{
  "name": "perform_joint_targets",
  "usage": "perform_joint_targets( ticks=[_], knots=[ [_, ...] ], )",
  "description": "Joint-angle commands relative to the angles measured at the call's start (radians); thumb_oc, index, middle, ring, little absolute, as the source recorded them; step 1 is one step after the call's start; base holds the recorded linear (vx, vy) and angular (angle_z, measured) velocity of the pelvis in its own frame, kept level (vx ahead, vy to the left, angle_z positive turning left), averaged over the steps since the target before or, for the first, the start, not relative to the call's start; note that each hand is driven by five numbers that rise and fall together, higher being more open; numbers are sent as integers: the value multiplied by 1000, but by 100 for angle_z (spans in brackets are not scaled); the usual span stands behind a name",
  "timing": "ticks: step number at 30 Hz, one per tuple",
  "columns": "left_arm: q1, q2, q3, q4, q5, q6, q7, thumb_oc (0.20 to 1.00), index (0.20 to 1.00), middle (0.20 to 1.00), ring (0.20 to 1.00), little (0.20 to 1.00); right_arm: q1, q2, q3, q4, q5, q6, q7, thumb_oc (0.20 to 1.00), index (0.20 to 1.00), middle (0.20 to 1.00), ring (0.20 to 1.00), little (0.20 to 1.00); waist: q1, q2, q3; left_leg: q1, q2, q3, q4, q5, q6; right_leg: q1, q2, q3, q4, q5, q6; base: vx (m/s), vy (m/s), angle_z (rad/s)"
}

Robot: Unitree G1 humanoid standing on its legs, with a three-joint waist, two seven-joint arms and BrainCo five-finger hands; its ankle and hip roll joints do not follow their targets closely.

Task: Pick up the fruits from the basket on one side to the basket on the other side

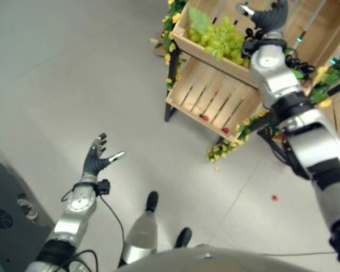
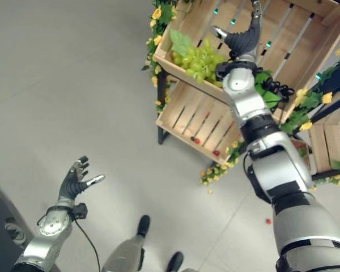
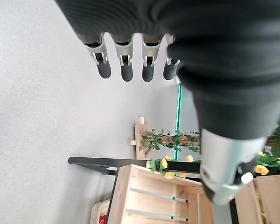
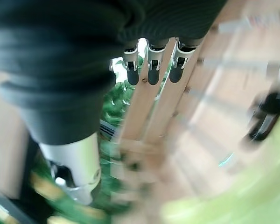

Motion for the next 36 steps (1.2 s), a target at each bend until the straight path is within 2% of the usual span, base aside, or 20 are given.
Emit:
perform_joint_targets(
  ticks=[1,2,5,6,7,8,10,11,14,15,18,23,30,36],
  knots=[
    [29,33,52,-77,-19,-65,-8,1000,1000,1000,1000,1000,-63,-52,28,-150,-15,-78,3,1000,1000,1000,1000,1000,-25,-3,-43,104,-14,22,-5,-142,-9,-82,-24,7,81,48,50,0,0,0],
    [30,33,52,-77,-19,-65,-8,1000,1000,1000,1000,1000,-63,-52,28,-150,-15,-78,3,1000,1000,1000,1000,1000,-24,-3,-43,108,-13,23,-5,-146,-10,-79,-23,8,83,45,50,0,0,0],
    [22,12,62,-63,-17,-68,-1,1000,1000,1000,1000,1000,22,-71,-24,-341,21,-145,31,1000,1000,1000,1000,1000,-38,-4,-41,108,-13,34,-3,-145,-8,-83,-24,17,83,49,51,-15,15,-9],
    [19,-10,61,-63,-12,-73,1,1000,1000,1000,1000,1000,114,-74,-76,-495,88,-216,61,1000,1000,1000,1000,1000,-43,2,-37,113,-12,37,-3,-150,-8,-81,-25,20,87,44,51,-31,23,-17],
    [18,-19,59,-60,-7,-77,-2,1000,1000,1000,1000,1000,169,-73,-100,-540,112,-243,83,1000,1000,1000,1000,1000,-46,4,-36,110,-12,37,-2,-147,-6,-85,-26,18,86,47,51,-13,16,-7],
    [19,-17,55,-60,-6,-77,-2,1000,1000,1000,1000,1000,179,-75,-106,-547,112,-241,85,1000,1000,1000,1000,1000,-44,2,-40,109,-12,36,-2,-147,-6,-86,-26,18,86,47,51,0,0,0],
    [23,-35,69,-55,-2,-88,-10,1000,1000,1000,1000,1000,319,-108,-138,-705,188,-290,184,1000,1000,1000,1000,1000,-53,5,-37,111,-12,38,-3,-147,-6,-86,-27,16,89,44,51,-4,8,-8],
    [24,-33,66,-55,-2,-88,-11,1000,1000,1000,1000,1000,326,-110,-143,-710,188,-288,186,1000,1000,1000,1000,1000,-51,5,-39,111,-12,38,-3,-147,-6,-85,-27,16,89,43,52,-4,6,-6],
    [31,-50,83,-48,7,-96,-23,1000,1000,1000,1000,1000,469,-157,-170,-849,252,-312,292,1000,1000,1000,1000,1000,-55,7,-41,116,-12,39,-4,-147,-7,-82,-30,11,91,43,54,-1,2,-3],
    [31,-50,83,-48,7,-96,-23,1000,1000,1000,1000,1000,469,-157,-170,-849,252,-312,292,1000,1000,1000,1000,1000,-55,7,-41,116,-12,39,-4,-147,-7,-82,-30,12,91,43,54,5,5,-7],
    [49,-68,95,-55,17,-102,-50,1000,1000,1000,1000,1000,665,-179,-218,-986,394,-334,441,1000,1000,1000,1000,1000,-62,15,-50,127,-12,37,-6,-148,-9,-67,-33,1,90,42,57,1,2,-1],
    [64,-92,101,-65,23,-99,-71,1000,1000,1000,1000,1000,858,-126,-289,-1086,516,-337,548,1000,1000,1000,1000,1000,-70,24,-65,142,-11,37,-11,-147,-12,-48,-36,-8,82,42,60,8,-2,4],
    [81,-113,132,-78,38,-112,-92,1000,1000,1000,1000,1000,1048,-110,-372,-1209,454,-324,614,1000,1000,1000,1000,1000,-87,36,-91,167,-10,42,-15,-149,-18,-22,-36,-10,64,47,62,0,0,0],
    [93,-140,168,-77,51,-129,-95,1000,1000,1000,1000,1000,1201,-35,-428,-1292,457,-313,682,1000,1000,1000,1000,1000,-112,52,-124,203,-5,60,-16,-157,-20,6,-32,7,53,50,63,-1,-1,-3]
  ],
)
